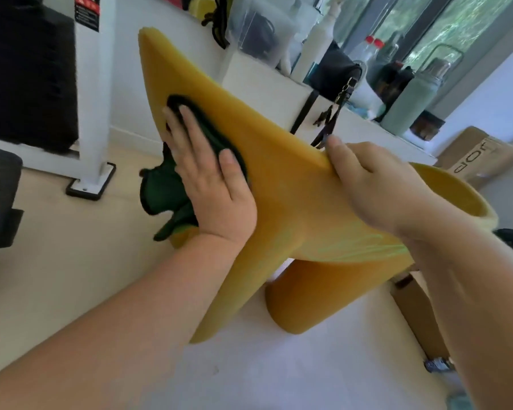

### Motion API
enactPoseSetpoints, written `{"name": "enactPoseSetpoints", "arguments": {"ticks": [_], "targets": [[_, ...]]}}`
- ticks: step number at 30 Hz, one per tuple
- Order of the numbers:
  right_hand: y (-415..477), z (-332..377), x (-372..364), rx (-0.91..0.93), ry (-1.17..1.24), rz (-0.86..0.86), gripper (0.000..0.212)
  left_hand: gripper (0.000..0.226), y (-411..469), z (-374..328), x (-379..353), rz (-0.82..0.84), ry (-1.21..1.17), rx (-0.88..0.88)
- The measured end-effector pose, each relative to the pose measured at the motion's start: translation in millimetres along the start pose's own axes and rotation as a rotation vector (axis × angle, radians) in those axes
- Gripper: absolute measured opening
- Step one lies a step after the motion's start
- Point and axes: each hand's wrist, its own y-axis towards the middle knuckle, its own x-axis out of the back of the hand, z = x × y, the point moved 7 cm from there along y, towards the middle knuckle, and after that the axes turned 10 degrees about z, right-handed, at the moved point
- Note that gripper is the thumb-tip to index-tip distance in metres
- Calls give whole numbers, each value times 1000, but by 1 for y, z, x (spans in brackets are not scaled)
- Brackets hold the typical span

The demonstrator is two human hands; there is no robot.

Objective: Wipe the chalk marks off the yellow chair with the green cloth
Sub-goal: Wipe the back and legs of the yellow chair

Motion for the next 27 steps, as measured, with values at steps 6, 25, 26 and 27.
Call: {"name": "enactPoseSetpoints", "arguments": {"ticks": [6, 25, 26, 27], "targets": [[0, -2, 1, 30, -9, -28, 61, 65, -51, -35, -37, 145, 337, -243], [-3, -2, -1, 95, 89, 13, 58, 61, -90, -5, -51, 315, 529, -212], [-4, -1, -1, 102, 88, 15, 58, 63, -78, -5, -43, 288, 523, -225], [-3, -1, -1, 105, 86, 15, 58, 67, -64, -6, -33, 243, 499, -218]]}}
